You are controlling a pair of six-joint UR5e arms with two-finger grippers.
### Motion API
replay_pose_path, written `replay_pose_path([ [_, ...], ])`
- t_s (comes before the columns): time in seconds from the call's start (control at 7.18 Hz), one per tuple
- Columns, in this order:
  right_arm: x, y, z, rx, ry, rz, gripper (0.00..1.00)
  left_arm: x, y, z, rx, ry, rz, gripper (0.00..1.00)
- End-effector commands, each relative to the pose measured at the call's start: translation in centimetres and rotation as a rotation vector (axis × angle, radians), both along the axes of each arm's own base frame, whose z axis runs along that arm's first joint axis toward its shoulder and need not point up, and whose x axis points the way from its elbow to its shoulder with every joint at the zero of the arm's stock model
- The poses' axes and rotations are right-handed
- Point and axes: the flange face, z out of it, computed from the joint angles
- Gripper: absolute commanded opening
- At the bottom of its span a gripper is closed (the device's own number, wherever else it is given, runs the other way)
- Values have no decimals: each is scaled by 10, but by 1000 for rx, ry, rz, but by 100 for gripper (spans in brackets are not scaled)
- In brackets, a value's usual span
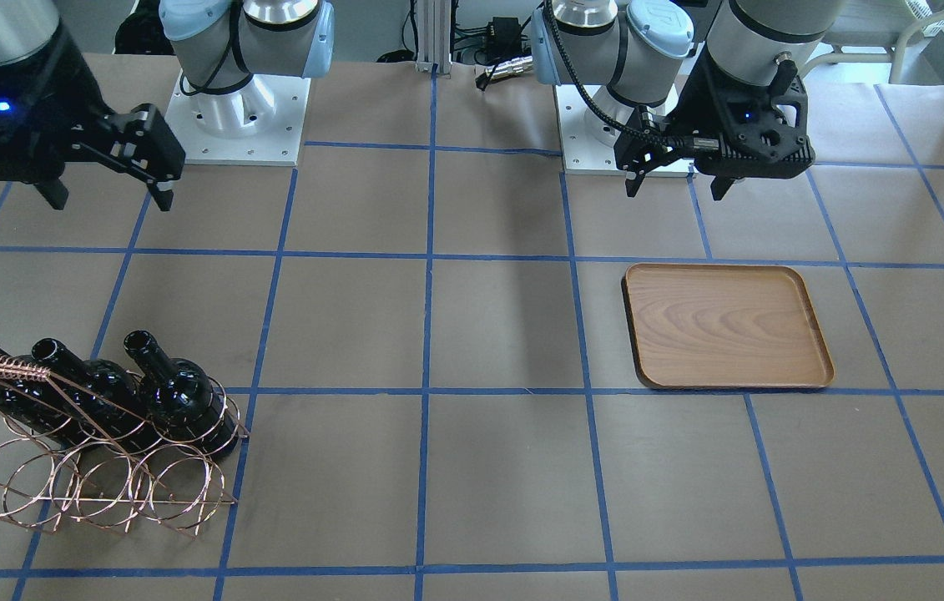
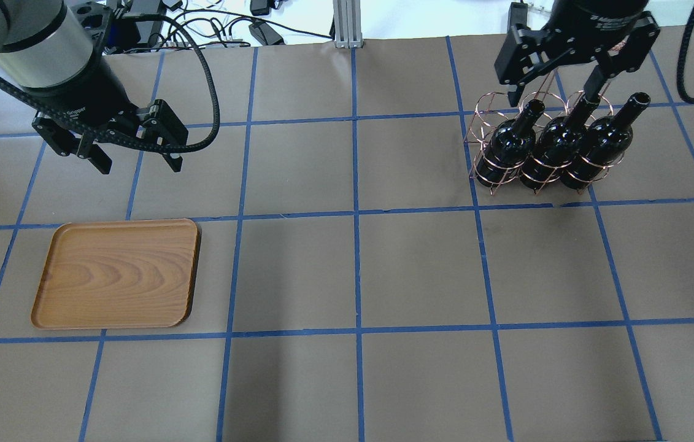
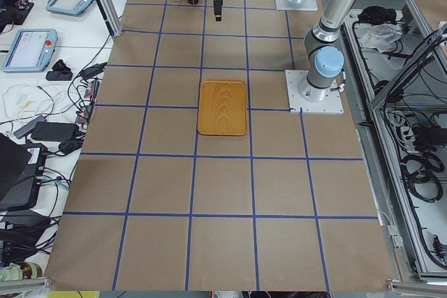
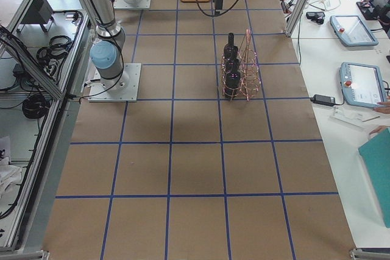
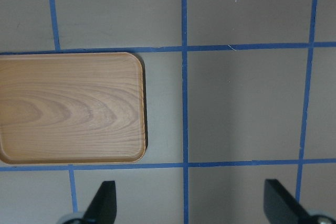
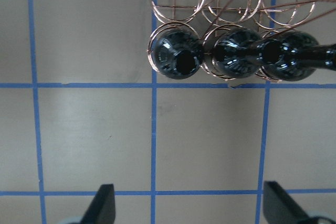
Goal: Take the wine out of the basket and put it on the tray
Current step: 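Move the right gripper down over the bottles in the copper rack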
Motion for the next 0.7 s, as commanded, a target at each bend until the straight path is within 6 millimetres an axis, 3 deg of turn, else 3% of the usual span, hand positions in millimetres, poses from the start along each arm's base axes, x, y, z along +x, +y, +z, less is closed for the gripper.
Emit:
replay_pose_path([
  [0.0, -51, -48, -34, -77, 20, -31, 100, 0, 0, 0, -1, 0, 0, 100],
  [0.28, -91, -72, -71, -26, 6, -72, 100, 0, 0, 0, -4, 1, 0, 100],
  [0.56, -90, -80, -94, -39, -30, -81, 100, 0, 0, 1, -4, 0, 0, 100],
])
